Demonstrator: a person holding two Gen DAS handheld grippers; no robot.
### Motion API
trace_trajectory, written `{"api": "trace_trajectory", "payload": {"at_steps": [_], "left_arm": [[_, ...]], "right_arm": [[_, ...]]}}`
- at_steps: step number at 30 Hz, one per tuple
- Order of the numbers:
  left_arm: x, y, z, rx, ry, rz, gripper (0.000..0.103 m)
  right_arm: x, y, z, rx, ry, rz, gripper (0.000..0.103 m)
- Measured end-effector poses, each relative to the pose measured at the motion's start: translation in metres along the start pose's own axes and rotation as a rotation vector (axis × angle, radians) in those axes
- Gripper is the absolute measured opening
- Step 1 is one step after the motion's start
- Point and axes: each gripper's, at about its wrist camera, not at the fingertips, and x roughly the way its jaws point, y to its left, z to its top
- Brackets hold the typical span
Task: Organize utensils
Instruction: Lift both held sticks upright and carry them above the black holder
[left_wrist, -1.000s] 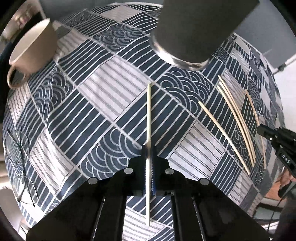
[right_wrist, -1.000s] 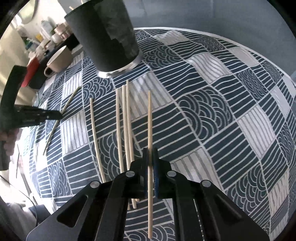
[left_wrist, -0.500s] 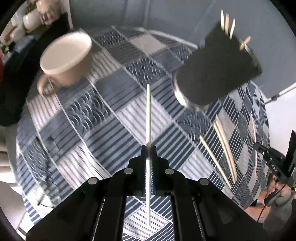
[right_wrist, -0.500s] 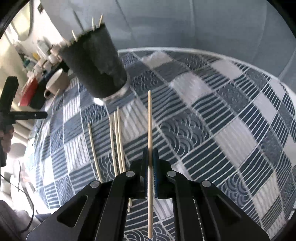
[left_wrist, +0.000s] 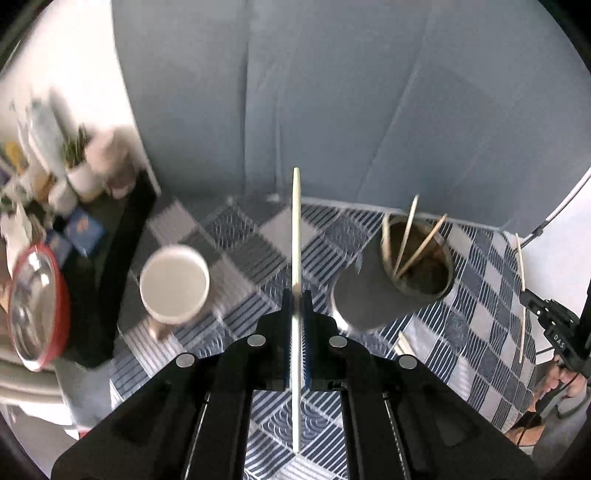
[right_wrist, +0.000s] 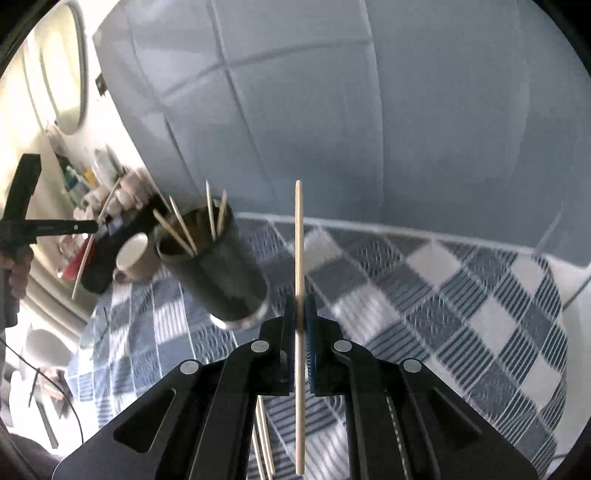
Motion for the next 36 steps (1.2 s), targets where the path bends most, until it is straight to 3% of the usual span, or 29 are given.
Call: {"api": "trace_trajectory", "payload": {"at_steps": [6, 15, 22, 29, 36], "left_arm": [[-0.021, -0.014, 0.036, 0.018, -0.070, -0.028, 0.005], [-0.033, -0.055, 0.070, 0.052, -0.141, -0.139, 0.005], [-0.022, -0.076, 0.079, 0.031, -0.167, -0.205, 0.005], [-0.003, -0.078, 0.080, -0.002, -0.244, -0.253, 0.005], [0.021, -0.074, 0.071, -0.002, -0.337, -0.307, 0.005]], "right_arm": [[-0.010, 0.015, 0.041, -0.041, -0.071, 0.002, 0.005], [-0.008, 0.041, 0.090, -0.090, -0.140, 0.034, 0.005], [-0.005, 0.065, 0.123, -0.076, -0.227, 0.098, 0.005], [-0.004, 0.085, 0.143, -0.074, -0.374, 0.182, 0.005], [0.037, 0.087, 0.147, -0.051, -0.370, 0.261, 0.005]]}}
